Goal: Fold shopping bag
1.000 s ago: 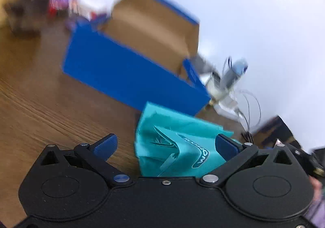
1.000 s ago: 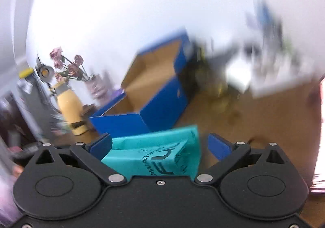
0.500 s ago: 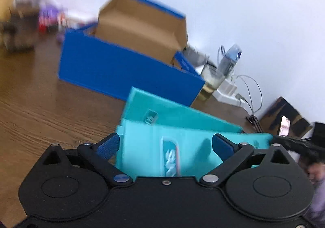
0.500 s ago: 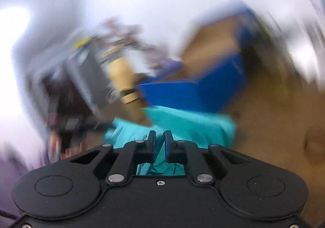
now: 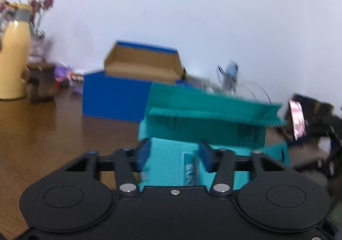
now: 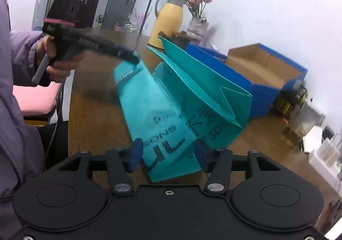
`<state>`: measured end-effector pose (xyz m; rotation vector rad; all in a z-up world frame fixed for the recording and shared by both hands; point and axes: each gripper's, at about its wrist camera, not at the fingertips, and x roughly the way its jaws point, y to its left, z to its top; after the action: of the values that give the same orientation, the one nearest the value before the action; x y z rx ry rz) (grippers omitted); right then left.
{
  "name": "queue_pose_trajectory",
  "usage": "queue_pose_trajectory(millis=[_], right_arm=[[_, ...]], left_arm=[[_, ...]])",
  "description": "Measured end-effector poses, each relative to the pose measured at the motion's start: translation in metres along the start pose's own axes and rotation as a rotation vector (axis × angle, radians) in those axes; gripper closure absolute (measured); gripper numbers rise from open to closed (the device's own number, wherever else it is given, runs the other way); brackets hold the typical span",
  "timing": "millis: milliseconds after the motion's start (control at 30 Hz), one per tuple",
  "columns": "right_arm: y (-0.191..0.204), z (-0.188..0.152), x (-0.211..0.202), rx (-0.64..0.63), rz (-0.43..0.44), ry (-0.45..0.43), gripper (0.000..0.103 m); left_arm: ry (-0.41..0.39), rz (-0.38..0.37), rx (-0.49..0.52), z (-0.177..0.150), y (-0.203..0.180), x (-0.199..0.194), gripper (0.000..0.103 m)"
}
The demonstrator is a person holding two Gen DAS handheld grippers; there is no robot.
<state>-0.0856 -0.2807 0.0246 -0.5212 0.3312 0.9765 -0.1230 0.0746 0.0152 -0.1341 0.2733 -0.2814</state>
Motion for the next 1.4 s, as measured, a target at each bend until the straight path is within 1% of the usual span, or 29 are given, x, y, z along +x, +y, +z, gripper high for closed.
queue_pose_trajectory(millis=[33,133,233,300,367,400,433,467,533,567,600,633,667,700,733,800,867,900,933,967,1000,1067,1100,1200,1267,1300,1333,1367,1400], right_arm=[[-0.007,0.001,0.001,0.025,0.004,0.005,0.033],[-0.026,0.005,0.009,0.102,0.006,0.03,0.032],[-0.034,0.009,0.029,0.067,-0.054,0.099,0.031],[-0.04,0.011,0.046,0.06,-0.1,0.168,0.031],[-0.045,0.011,0.058,0.1,-0.099,0.17,0.049],[-0.046,0.012,0.059,0.109,-0.114,0.157,0.073],[-0.044,0.012,0.059,0.09,-0.143,0.143,0.084],[-0.04,0.012,0.057,0.065,-0.153,0.124,0.09],[-0.028,0.013,0.047,0.003,-0.127,0.068,0.091],[-0.019,0.013,0.042,-0.026,-0.129,0.04,0.091],[-0.008,0.012,0.037,-0.067,-0.139,0.015,0.099],[0.001,0.012,0.034,-0.105,-0.149,0.004,0.1],[0.008,0.011,0.033,-0.132,-0.162,0.002,0.1],[0.016,0.009,0.031,-0.154,-0.174,0.002,0.1],[0.022,0.008,0.029,-0.168,-0.182,0.002,0.1],[0.027,0.006,0.021,-0.182,-0.183,0.001,0.097],[0.03,0.011,0.012,-0.212,-0.177,-0.012,0.074],[0.03,0.018,0.01,-0.234,-0.161,-0.014,0.045],[0.03,0.024,0.007,-0.259,-0.134,-0.01,0.03],[0.03,0.031,0.007,-0.291,-0.082,0.008,0.03],[0.029,0.04,0.009,-0.33,-0.018,0.035,0.03],[0.027,0.055,0.021,-0.41,0.09,0.089,0.03],[0.026,0.06,0.03,-0.453,0.122,0.112,0.029],[0.025,0.066,0.058,-0.512,0.18,0.213,0.03],[0.028,0.065,0.073,-0.549,0.185,0.268,0.03],[0.032,0.063,0.078,-0.563,0.179,0.28,0.034],[0.035,0.06,0.081,-0.57,0.179,0.292,0.053],[0.037,0.058,0.081,-0.556,0.177,0.304,0.071],[0.038,0.057,0.079,-0.529,0.161,0.314,0.093]], left_arm=[[-0.01,-0.012,-0.007,0.0,0.003,-0.003,0.067],[-0.029,-0.068,0.002,0.0,0.009,-0.008,0.068],[-0.03,-0.115,0.045,0.002,0.006,-0.005,0.068],[-0.034,-0.153,0.081,0.002,0.001,-0.004,0.068],[-0.039,-0.183,0.103,0.002,-0.004,-0.004,0.068],[-0.042,-0.195,0.108,0.002,-0.006,-0.004,0.068],[-0.044,-0.208,0.113,0.002,-0.008,-0.003,0.068],[-0.027,-0.233,0.105,0.003,-0.009,-0.002,0.068],[0.001,-0.271,0.075,0.006,-0.01,0.004,0.062],[0.036,-0.315,0.08,0.006,-0.012,0.01,0.061],[0.071,-0.343,0.09,0.005,-0.016,0.013,0.054],[0.116,-0.37,0.106,0.004,-0.02,0.019,0.043],[0.159,-0.397,0.132,0.001,-0.026,0.023,0.035],[0.179,-0.408,0.169,-0.002,-0.032,0.027,0.026],[0.19,-0.395,0.223,-0.005,-0.039,0.029,0.024],[0.219,-0.36,0.338,-0.01,-0.051,0.033,0.024],[0.238,-0.371,0.38,-0.011,-0.054,0.034,0.025],[0.243,-0.381,0.397,-0.01,-0.054,0.033,0.026],[0.247,-0.39,0.417,-0.01,-0.055,0.032,0.036],[0.237,-0.388,0.463,-0.01,-0.059,0.031,0.044],[0.228,-0.386,0.509,-0.01,-0.063,0.029,0.056],[0.192,-0.386,0.6,-0.01,-0.07,0.025,0.067],[0.164,-0.385,0.647,-0.011,-0.074,0.022,0.074],[0.064,-0.356,0.854,-0.021,-0.09,0.007,0.083],[-0.01,-0.373,0.959,-0.029,-0.094,-0.006,0.085],[-0.022,-0.391,0.969,-0.031,-0.095,-0.008,0.086],[-0.032,-0.409,0.978,-0.032,-0.096,-0.011,0.087],[-0.016,-0.43,0.973,-0.032,-0.095,-0.01,0.087],[0.018,-0.453,0.959,-0.03,-0.093,-0.007,0.086]])
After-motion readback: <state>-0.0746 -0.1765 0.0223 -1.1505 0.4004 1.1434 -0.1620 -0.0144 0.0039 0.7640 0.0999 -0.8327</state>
